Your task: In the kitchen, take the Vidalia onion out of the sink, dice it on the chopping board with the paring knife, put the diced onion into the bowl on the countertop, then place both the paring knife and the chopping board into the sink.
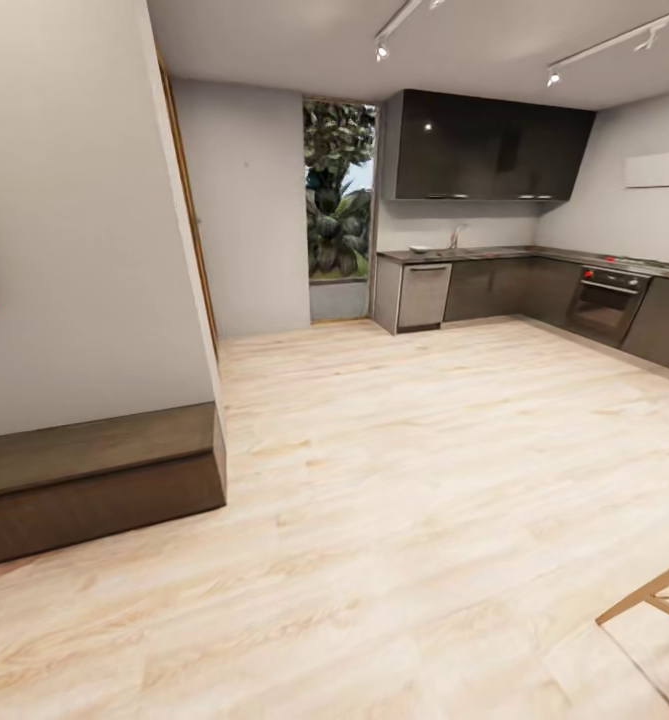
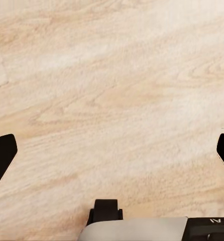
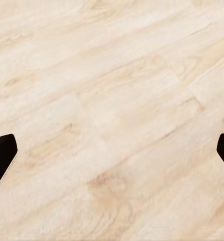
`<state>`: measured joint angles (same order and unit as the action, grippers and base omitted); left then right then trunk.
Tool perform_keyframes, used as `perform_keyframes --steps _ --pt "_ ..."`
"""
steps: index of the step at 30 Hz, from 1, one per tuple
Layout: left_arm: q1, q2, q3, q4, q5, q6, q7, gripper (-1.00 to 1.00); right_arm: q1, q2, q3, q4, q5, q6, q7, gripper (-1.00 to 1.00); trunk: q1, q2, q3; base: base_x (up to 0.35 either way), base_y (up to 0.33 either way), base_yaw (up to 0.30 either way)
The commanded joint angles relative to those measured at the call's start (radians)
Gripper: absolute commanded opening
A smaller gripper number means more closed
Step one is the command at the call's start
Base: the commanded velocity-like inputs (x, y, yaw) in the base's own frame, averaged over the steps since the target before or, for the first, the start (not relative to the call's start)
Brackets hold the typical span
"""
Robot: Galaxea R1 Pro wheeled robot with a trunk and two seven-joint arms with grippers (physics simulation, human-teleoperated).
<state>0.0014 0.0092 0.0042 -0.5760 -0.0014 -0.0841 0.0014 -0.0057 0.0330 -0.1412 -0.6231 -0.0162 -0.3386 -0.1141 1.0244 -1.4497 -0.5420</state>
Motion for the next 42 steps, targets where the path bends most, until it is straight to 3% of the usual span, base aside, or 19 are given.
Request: perform_keyframes --steps 1,12,42 --pt "0.0 0.0 0.0 -0.001 0.0 -0.002 0.0 1.0 0.0 0.001 -0.003 0.0 -0.002 -0.003 0.001 1.0 0.001 0.0 -0.001 0.34 0.0 0.0" --pt "0.0 0.0 0.0 0.0 0.0 -0.002 0.0 1.0 0.0 0.001 -0.003 0.001 -0.002 -0.002 0.002 1.0 0.001 0.0 -0.001 0.34 0.0 -0.013" --pt "0.0 0.0 0.0 -0.001 0.0 -0.002 0.0 1.0 0.0 0.001 -0.002 0.001 0.0 -0.003 0.001 1.0 0.001 0.0 0.001 0.34 0.0 -0.125"
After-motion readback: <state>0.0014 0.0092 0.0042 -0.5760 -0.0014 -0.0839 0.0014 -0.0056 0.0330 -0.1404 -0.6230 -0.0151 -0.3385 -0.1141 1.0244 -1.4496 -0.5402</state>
